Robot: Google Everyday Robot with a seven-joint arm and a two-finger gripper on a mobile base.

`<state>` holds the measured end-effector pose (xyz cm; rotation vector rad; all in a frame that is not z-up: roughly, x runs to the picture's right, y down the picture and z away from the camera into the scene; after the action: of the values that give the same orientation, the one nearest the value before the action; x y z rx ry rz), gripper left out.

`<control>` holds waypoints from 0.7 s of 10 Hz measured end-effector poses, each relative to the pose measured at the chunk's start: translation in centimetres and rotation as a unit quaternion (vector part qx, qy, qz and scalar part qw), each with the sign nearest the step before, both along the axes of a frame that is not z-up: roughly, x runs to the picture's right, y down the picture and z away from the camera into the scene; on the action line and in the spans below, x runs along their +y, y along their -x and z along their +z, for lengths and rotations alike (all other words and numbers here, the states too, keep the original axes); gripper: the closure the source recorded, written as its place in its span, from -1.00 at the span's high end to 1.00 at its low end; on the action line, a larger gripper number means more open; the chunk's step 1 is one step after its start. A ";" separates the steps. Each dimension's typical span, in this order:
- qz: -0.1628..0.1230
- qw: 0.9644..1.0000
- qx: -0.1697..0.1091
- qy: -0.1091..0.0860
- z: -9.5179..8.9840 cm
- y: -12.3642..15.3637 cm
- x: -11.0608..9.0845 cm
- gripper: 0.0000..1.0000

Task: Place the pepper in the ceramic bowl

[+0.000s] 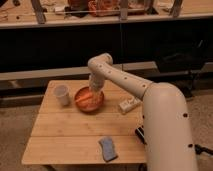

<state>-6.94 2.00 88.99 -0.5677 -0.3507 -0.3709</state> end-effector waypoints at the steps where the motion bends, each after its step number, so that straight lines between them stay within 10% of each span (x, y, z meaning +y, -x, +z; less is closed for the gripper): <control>1: 0.000 1.000 0.000 0.000 0.0 0.0 0.0 -0.14; 7: 0.000 1.000 0.000 0.002 0.3 -0.1 0.1 -0.30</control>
<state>-6.83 2.11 89.25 -0.5709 -0.3520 -0.3700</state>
